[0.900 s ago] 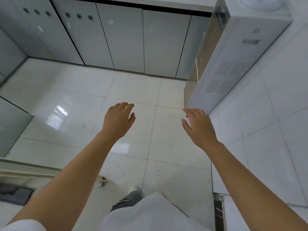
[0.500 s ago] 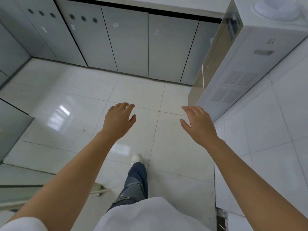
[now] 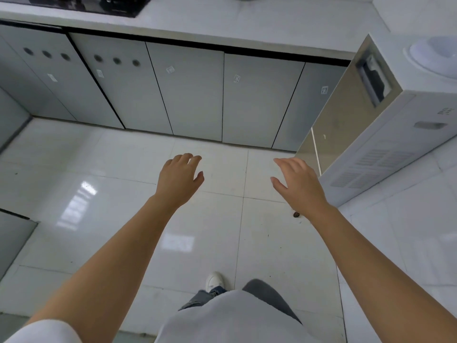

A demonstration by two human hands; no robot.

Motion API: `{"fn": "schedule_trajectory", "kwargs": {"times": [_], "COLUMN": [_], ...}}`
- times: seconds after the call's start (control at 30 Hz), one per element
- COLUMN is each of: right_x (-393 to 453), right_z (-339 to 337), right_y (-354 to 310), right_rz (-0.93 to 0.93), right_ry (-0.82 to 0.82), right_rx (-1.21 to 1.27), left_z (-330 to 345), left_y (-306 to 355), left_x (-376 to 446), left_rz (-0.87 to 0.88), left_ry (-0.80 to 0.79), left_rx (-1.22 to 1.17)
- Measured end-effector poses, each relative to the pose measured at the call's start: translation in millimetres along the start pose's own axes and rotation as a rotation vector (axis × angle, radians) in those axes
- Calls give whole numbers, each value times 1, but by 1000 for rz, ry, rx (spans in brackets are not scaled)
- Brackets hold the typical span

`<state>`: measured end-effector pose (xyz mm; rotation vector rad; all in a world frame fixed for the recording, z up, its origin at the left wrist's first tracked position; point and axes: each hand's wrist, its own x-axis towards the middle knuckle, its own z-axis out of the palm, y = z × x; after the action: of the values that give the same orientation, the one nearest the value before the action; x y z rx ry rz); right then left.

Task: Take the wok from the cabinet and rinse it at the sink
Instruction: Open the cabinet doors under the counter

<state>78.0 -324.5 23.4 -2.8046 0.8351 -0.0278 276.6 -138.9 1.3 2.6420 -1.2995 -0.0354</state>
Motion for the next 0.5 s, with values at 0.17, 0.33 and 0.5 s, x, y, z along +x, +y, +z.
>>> {"fn": "schedule_trajectory", "kwargs": {"times": [0.17,0.33,0.5], "right_x": [59,128,213], "right_z": [-3,-2,-3], "right_y": [-2,5,24], "right_rz": [19,18,13], "right_ry": [8,5,2], "right_rx": [6,15,48], "left_z": [-1,4,5], "left_y": [-20,-37,-48], "left_x": [56,118,199], "left_rz": [-7,-30,-58], "left_ry": [-14,-32,-27], "left_rx": [-13,-1,18]}}
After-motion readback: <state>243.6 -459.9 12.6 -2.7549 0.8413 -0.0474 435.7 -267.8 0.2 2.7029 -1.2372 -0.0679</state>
